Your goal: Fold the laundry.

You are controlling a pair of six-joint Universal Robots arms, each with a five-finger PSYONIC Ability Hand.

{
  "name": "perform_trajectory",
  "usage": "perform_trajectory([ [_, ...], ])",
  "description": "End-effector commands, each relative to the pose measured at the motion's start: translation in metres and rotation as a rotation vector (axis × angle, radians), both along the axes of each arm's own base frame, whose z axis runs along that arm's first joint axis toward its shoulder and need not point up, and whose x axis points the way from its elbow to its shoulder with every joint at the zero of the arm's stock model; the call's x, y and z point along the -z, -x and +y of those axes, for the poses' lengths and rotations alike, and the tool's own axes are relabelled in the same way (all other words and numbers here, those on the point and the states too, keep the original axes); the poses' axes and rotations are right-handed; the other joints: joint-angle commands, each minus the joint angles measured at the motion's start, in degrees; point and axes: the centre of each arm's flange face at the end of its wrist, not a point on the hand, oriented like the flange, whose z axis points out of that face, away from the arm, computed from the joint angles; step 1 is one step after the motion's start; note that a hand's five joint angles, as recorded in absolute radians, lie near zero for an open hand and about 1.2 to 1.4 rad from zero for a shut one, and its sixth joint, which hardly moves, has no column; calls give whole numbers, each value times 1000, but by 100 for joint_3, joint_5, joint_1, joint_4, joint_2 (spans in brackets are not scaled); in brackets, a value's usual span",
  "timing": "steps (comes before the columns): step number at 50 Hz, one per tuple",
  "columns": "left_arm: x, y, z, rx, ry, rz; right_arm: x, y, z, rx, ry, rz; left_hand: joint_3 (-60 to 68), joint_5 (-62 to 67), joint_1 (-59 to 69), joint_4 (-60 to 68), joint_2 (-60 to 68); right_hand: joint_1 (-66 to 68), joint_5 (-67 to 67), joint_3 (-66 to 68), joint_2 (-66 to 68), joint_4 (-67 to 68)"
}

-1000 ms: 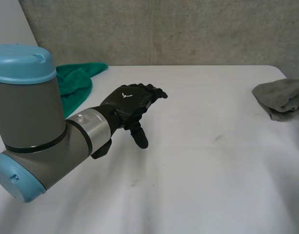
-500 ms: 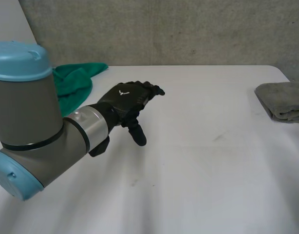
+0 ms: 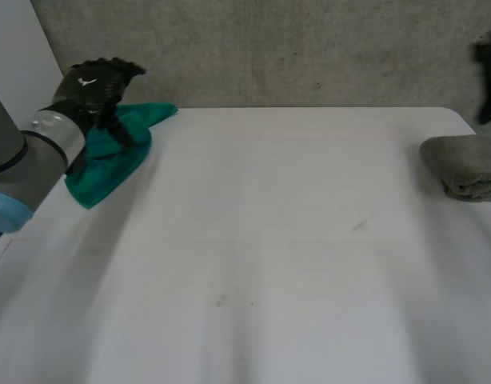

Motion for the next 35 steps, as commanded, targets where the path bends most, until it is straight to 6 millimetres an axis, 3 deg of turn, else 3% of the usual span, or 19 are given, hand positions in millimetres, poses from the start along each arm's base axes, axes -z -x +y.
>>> perform_trajectory([
  [1,51,-41,-59,-108,-29,-135,41,-99,87,-360,-139,13,-214,-262,-157,-171,-171,-163,-378,-225,-254,-352],
  [4,78,-57,-83,-142,-31,-214,59,-121,115,-436,-199,30,-214,-262,-157,-171,-171,-163,-378,-225,-254,-352],
  [8,107,-70,-103,-156,-23,-306,77,-134,139,-490,-256,49,-214,-262,-157,-171,-171,-163,-378,-225,-254,-352],
  [14,137,-79,-119,-101,-28,-333,90,-135,150,-504,-303,61,-76,-124,-19,-33,-32,-163,-378,-225,-254,-352],
  [21,149,-86,-128,-97,-42,-331,101,-128,152,-487,-345,64,899,851,956,942,943,-163,-378,-225,-254,-352],
  [29,155,-82,-119,-24,-111,-320,111,-124,159,-484,-378,69,3051,3003,3108,3094,3095,-163,-378,-225,-254,-352],
  [35,152,-83,-112,-14,-171,-318,114,-122,164,-487,-376,70,3324,3276,3380,3366,3367,-163,-378,-225,-254,-352],
])
